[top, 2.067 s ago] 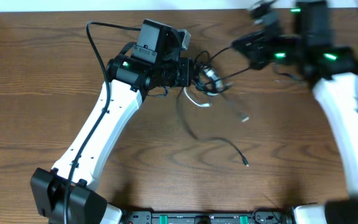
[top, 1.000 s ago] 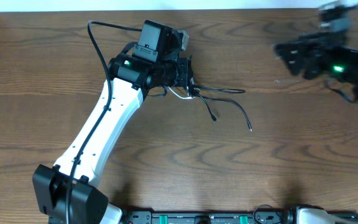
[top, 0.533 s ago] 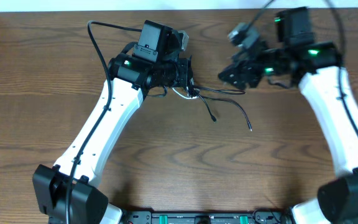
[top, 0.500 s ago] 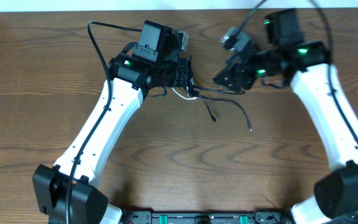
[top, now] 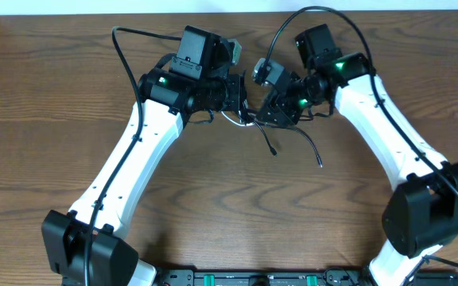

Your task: Untangle cables

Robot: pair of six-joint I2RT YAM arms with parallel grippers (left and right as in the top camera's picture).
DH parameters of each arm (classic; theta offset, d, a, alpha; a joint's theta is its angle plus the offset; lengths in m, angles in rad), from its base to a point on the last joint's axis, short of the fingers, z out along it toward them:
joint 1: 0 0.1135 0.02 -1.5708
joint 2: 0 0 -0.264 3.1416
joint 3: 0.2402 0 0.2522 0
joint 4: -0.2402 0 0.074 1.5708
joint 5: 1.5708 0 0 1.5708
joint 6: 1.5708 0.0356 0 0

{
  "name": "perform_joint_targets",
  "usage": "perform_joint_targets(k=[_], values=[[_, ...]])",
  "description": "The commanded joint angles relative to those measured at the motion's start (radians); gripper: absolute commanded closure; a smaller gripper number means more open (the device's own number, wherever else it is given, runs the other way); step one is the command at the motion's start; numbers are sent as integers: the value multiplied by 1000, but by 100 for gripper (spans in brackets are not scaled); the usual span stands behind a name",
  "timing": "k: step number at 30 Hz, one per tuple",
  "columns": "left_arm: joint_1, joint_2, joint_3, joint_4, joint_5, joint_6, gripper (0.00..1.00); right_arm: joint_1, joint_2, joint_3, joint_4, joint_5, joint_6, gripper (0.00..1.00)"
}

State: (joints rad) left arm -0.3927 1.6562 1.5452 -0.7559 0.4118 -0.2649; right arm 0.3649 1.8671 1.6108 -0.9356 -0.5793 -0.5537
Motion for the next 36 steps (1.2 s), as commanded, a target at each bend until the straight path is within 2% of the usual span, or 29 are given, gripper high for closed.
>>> perform_joint_targets(k=[1,8,12,17,22,30,36], values=[[3,5,1,1,-5,3,92,3,19,6,7,2,-13,59],[3,5,1,1,-5,3,93,3,23,6,28,1,-12,78],[3,5,1,-5,-5,2,93,2,29,6,31,3,5,98],[3,5,1,-22,-6,3,93,-24,-15,29,38,-54,103,99],[3,5,1,-23,-6,2,92,-115,-151,84,65,-169,189,99],[3,5,1,-38,-6,2,93,-321,-368,87,189,-183,477,99],[3,5,-3,-50,-6,3,93,-505,-416,87,183,-164,674,99]])
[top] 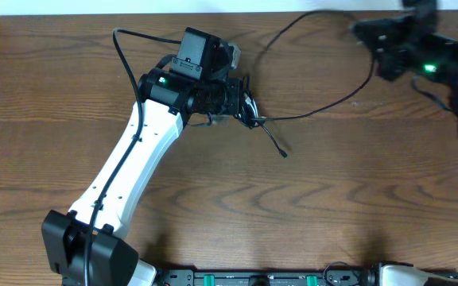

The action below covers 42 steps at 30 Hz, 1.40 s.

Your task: Untangle cables

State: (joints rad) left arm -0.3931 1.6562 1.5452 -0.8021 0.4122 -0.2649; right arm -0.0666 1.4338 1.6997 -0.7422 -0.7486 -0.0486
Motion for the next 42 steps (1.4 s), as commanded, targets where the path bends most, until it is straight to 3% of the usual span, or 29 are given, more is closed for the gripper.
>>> perform_joint_targets(k=[1,4,14,19,25,31,42], values=[[4,5,-3,-4,-6,2,93,-98,18,-2,-16,29,203,99],[4,5,-3,-4,-6,3,93,-169,19,-2,-58,216,313,99],[4,5,-3,-4,-6,3,92,-208,23,-2,-135,710,417,99],[4,5,-3,-3,-6,3,92,-204,35,-2,-173,712,415,98],[4,5,-3,9,-6,2,93,-193,66,-2,-257,642,344,78],[4,5,-3,11,-4,2,93,-159,99,-2,-284,320,101,55],[4,5,-3,44,-2,-153,93,35,177,-2,-305,248,-47,46]])
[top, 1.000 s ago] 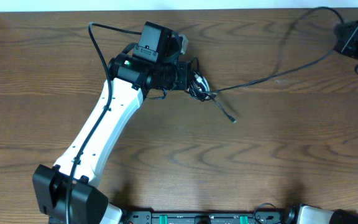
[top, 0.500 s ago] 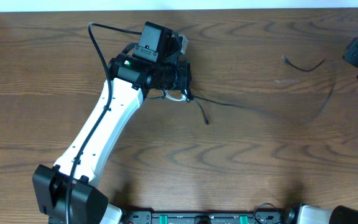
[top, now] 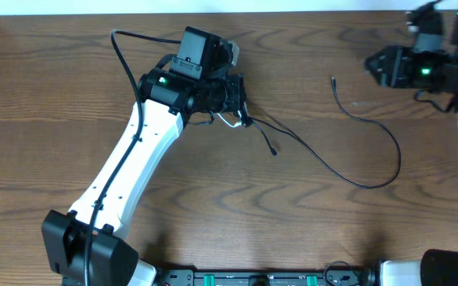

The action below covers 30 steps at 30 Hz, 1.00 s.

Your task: Untangle cables

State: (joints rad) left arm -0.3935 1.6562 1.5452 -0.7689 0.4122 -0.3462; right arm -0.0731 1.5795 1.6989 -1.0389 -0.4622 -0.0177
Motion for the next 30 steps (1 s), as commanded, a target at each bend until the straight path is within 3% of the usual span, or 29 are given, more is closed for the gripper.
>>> perform_joint_targets(k=[1,10,20,30], values=[[4,4,-3,14,-2,-97,93,65,43,-2,-12,-39,-98,46],[24,3,-3,15,-2,-474,93,192,125,-2,-9,-40,-137,44],[24,3,-3,14,30,-996,92,267,151,-2,-10,-78,-175,44],[24,3,-3,19,50,-1219,92,325,151,-2,-52,-125,-269,43]])
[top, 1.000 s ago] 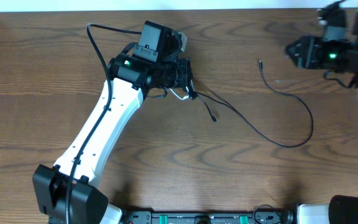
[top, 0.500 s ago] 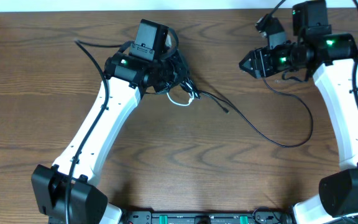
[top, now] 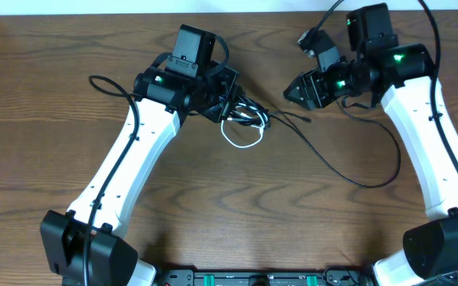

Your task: Untangle cables

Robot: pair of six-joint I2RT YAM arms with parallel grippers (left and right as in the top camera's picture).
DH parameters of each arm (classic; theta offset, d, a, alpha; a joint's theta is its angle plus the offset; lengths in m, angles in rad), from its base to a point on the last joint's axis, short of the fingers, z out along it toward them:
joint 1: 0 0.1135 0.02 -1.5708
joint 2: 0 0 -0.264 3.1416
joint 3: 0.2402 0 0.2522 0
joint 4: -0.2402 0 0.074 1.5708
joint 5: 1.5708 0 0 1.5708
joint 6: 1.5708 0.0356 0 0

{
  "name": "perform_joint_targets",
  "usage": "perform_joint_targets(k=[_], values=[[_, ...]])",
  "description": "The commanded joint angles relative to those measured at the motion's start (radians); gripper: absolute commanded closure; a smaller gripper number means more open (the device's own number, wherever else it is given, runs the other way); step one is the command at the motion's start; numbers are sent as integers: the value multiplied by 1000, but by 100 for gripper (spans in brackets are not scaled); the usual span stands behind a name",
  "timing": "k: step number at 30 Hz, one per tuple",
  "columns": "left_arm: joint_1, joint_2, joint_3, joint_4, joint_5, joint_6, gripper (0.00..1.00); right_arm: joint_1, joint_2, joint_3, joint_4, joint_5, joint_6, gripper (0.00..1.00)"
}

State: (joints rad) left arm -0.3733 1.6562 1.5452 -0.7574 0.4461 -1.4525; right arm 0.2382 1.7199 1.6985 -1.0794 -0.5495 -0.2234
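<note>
A tangle of cables lies at mid-table in the overhead view: black strands and a white loop. My left gripper sits on the tangle's left end and appears shut on it. One long black cable runs from the tangle to the right, curves round and passes under the right arm. A short black end points right. My right gripper hovers just up and right of the tangle, looks open, and holds nothing.
The brown wooden table carries both arms. The left arm's own black lead loops out to its left. The table's far edge runs close behind both grippers. The arm bases stand at the near edge.
My right gripper has come back from the far right to just beside the tangle. The left gripper has shifted and turned a little, and the white loop now lies spread out below it.
First both grippers met at the tangle. Then my right gripper was at the far right with a long black cable stretched taut from the bundle. Later that cable lay loose on the table, let go. Now the right gripper is back beside the tangle.
</note>
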Motion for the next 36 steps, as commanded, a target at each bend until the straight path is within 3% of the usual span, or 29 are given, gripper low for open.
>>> perform_joint_targets(k=[1,9,17,29,36], values=[[4,3,-3,7,17,-146,93,18,10,-1,-19,-48,-82,43],[4,3,-3,11,44,-360,93,51,18,-3,-37,-63,-150,42],[4,3,-3,40,71,-373,93,78,88,-6,-9,-58,-167,44],[4,3,-3,41,76,-17,92,78,185,-6,145,-73,-83,55],[4,3,-3,42,146,91,93,86,185,-6,192,-128,-83,57]])
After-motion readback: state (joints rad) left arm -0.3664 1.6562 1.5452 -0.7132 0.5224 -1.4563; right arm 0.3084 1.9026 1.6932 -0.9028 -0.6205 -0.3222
